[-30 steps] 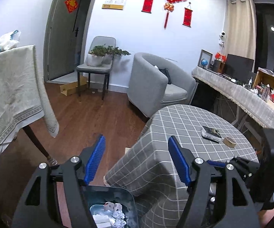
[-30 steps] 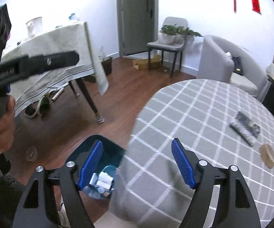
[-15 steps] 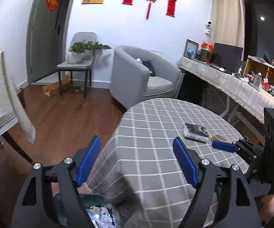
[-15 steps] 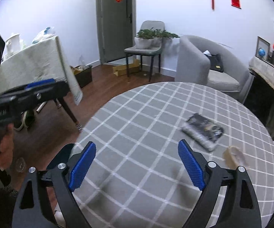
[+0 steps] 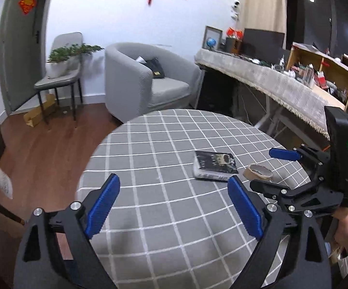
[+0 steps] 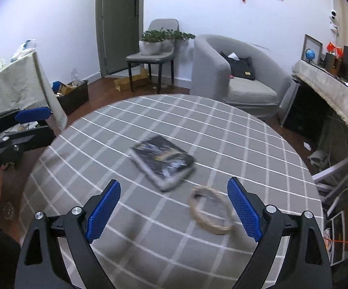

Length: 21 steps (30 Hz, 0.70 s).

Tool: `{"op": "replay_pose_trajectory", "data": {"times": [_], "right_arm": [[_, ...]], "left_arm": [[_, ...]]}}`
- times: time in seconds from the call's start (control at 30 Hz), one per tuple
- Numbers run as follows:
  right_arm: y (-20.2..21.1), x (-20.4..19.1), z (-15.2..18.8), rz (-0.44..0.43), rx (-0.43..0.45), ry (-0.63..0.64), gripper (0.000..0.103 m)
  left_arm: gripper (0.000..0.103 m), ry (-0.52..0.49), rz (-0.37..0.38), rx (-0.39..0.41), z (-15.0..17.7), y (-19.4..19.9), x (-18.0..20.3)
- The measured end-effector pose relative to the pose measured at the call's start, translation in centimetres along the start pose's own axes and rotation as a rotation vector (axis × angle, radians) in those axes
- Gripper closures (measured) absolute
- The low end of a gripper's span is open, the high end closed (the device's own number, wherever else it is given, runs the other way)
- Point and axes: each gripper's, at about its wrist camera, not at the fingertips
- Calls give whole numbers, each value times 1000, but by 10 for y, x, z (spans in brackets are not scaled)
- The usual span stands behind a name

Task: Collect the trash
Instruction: 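Grasp the black snack bag with the left tool while right grasps the tape ring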

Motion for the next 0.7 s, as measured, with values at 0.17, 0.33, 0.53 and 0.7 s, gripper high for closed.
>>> {"op": "replay_pose_trajectory", "data": {"times": [0.17,0.33,0.53,0.7], "right_arm": [[-16,26,0,-29,-63,6,12],[-33,38,4,-84,-136,34,14],[-44,46,1,-113,-162,69,64],[-40,70,-2,-88,-135,3,66]], "left_arm": [[10,-33,21,-58,-8,-34,13],[10,-40,69,-101,-16,-64,24],[9,-82,103,-177,-18,-102,40],[9,-104,111,-214,-17,-120,52]]}}
Point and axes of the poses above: each gripper's, at about its wrist camera, not at the fingertips, and y roughly against the way its jaws point, x to its right, z to its underside, and after that the axes turned 4 degrees about -y, right-handed
